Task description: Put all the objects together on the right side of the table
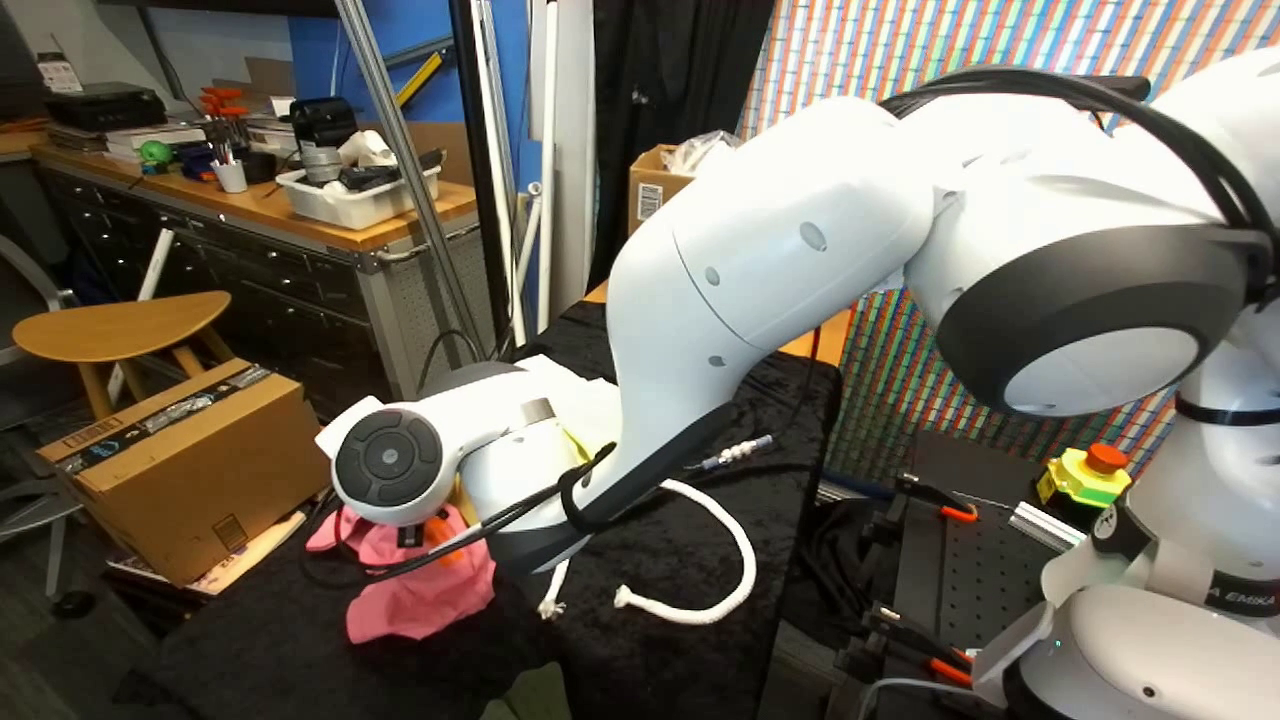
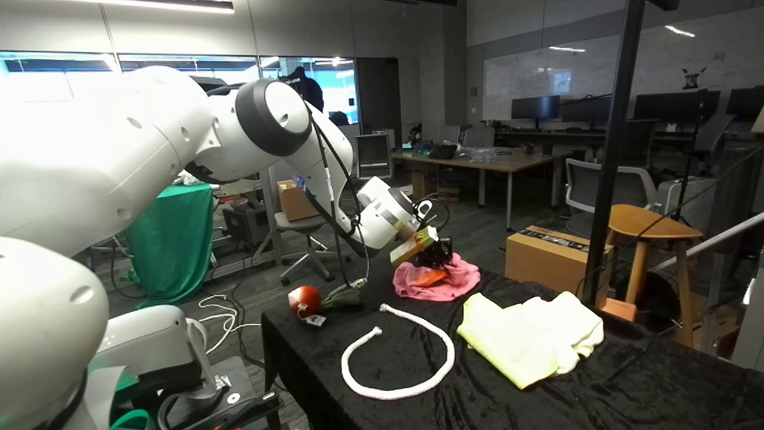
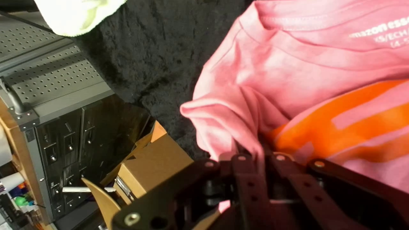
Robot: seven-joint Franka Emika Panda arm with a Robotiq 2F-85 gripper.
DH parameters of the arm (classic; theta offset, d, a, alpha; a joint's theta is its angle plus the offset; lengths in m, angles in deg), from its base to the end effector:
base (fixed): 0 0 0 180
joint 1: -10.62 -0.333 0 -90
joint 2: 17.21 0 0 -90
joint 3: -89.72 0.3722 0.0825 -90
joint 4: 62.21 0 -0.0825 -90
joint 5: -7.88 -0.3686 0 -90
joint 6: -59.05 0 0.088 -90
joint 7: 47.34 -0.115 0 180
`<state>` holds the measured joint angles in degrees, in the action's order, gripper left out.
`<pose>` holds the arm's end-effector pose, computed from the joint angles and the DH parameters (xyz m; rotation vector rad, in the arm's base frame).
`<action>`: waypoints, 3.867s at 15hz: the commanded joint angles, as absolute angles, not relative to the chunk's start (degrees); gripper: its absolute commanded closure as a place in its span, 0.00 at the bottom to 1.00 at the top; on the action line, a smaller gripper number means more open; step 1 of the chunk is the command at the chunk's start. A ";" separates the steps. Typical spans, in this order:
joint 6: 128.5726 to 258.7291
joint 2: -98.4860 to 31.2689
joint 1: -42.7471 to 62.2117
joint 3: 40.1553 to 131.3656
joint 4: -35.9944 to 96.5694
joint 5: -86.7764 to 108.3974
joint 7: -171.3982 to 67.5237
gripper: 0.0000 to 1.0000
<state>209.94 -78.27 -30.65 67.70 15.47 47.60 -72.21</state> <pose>0.7019 0.3523 0.1526 2.3381 0.8857 0.5974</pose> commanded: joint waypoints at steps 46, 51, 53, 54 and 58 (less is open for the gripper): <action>203.91 -43.77 7.44 93.85 57.46 82.40 -116.74 0.00; 213.40 -43.79 10.18 94.33 65.14 72.39 -102.32 0.00; 215.48 -44.07 13.30 96.25 68.26 67.36 -95.46 0.00; 215.76 -43.81 14.45 96.97 69.88 64.54 -92.03 0.00; 217.33 -43.13 15.65 97.14 74.90 51.54 -78.05 0.00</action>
<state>214.62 -45.57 15.93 98.11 70.51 60.99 -88.27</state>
